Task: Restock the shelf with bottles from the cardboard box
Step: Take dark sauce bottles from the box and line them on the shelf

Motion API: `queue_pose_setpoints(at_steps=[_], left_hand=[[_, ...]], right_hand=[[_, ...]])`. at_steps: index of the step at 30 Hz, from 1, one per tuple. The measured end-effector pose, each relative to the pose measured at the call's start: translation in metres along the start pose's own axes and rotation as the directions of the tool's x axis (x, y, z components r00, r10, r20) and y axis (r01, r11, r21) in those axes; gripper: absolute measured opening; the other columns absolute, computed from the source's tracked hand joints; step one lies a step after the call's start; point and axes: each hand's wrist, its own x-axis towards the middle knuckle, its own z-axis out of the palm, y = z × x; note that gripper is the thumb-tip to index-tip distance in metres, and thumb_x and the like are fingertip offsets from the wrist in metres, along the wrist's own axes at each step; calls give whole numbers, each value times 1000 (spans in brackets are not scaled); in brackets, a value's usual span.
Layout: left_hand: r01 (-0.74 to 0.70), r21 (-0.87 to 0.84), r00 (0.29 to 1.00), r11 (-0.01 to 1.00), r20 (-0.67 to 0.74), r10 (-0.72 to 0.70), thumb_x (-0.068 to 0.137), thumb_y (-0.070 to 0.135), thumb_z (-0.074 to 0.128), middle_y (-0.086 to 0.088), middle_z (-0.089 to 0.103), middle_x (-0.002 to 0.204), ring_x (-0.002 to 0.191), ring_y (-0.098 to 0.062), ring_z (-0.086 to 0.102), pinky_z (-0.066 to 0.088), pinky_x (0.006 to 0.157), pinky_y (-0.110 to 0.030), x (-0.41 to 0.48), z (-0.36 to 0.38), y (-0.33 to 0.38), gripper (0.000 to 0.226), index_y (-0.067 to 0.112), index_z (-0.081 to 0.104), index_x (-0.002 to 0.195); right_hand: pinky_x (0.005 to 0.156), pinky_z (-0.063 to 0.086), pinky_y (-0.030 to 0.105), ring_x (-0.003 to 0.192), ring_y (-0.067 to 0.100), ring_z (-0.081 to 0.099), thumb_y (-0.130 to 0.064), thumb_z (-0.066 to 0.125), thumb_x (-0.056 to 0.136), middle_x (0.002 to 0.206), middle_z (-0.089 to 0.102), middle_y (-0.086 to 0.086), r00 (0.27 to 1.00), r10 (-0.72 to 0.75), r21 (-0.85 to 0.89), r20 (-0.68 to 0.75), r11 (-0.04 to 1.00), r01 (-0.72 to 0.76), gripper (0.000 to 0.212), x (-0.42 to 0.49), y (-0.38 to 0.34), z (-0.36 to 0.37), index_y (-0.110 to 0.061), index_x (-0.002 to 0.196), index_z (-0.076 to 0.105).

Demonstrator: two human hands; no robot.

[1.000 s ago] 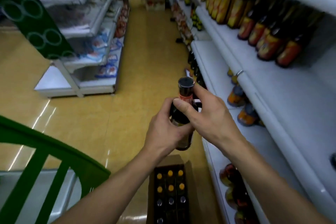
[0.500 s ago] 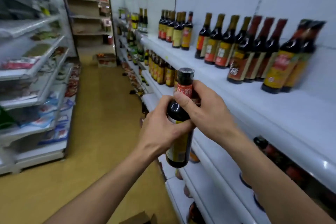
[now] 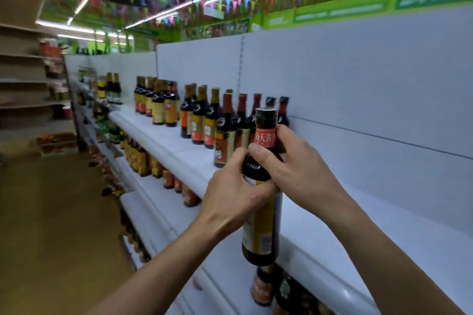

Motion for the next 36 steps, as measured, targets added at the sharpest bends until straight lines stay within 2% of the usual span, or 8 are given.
queue_pose_setpoints(at_steps=[4, 10, 15, 22, 27, 32, 36], left_hand=[[-46, -56, 996, 997, 72, 50, 75, 56, 75, 22, 72, 107, 100, 3, 67, 60, 88, -38, 21, 55, 22, 44, 42, 61, 114], [-38, -141, 982, 989, 178, 63, 71, 58, 75, 16, 74, 105, 99, -4, 70, 61, 87, -42, 38, 139, 43, 47, 38, 63, 111], [-22, -120, 965, 992, 257, 53, 64, 60, 71, 22, 72, 97, 91, 3, 68, 61, 82, -34, 45, 195, 59, 48, 41, 61, 106], [0, -97, 935, 995, 354, 35, 69, 47, 76, 19, 73, 92, 87, -1, 69, 62, 80, -36, 51, 252, 74, 40, 39, 59, 104], [-31, -89, 912, 996, 404, 64, 77, 41, 77, 14, 72, 90, 85, -5, 69, 61, 79, -37, 60, 281, 84, 35, 35, 57, 104], [-85, -46, 889, 995, 448, 97, 84, 40, 69, 10, 68, 87, 82, -10, 67, 60, 76, -38, 71, 301, 90, 32, 29, 48, 104], [-158, -11, 872, 987, 467, 145, 89, 38, 62, 9, 67, 84, 78, -13, 65, 59, 74, -40, 83, 316, 90, 29, 27, 42, 107]], right_hand=[[86, 52, 26, 100, 1, 65, -49, 60, 94, 101, 69, -18, 996, 49, -58, -73, 997, -53, 21, -3, 27, -52, -35, 109, 59], [82, 52, 27, 96, 0, 65, -49, 58, 96, 97, 68, -17, 979, 151, -133, -136, 976, -170, 15, -19, 76, -116, -35, 101, 56], [72, 48, 21, 90, -2, 63, -50, 58, 95, 97, 67, -16, 949, 252, -165, -189, 945, -284, 18, -37, 107, -157, -35, 103, 54], [74, 50, 28, 91, 6, 63, -52, 57, 95, 98, 65, -11, 892, 365, -246, -265, 869, -429, 25, -54, 136, -196, -31, 109, 51], [69, 48, 25, 93, 8, 62, -50, 56, 97, 102, 64, -10, 851, 404, -249, -335, 833, -493, 28, -58, 148, -213, -30, 115, 49], [74, 50, 28, 97, 8, 63, -53, 57, 96, 105, 65, -11, 813, 429, -236, -394, 807, -541, 32, -60, 161, -221, -34, 118, 47], [87, 53, 35, 106, 11, 62, -55, 60, 92, 114, 63, -10, 781, 425, -255, -457, 779, -573, 44, -59, 174, -220, -36, 129, 45]])
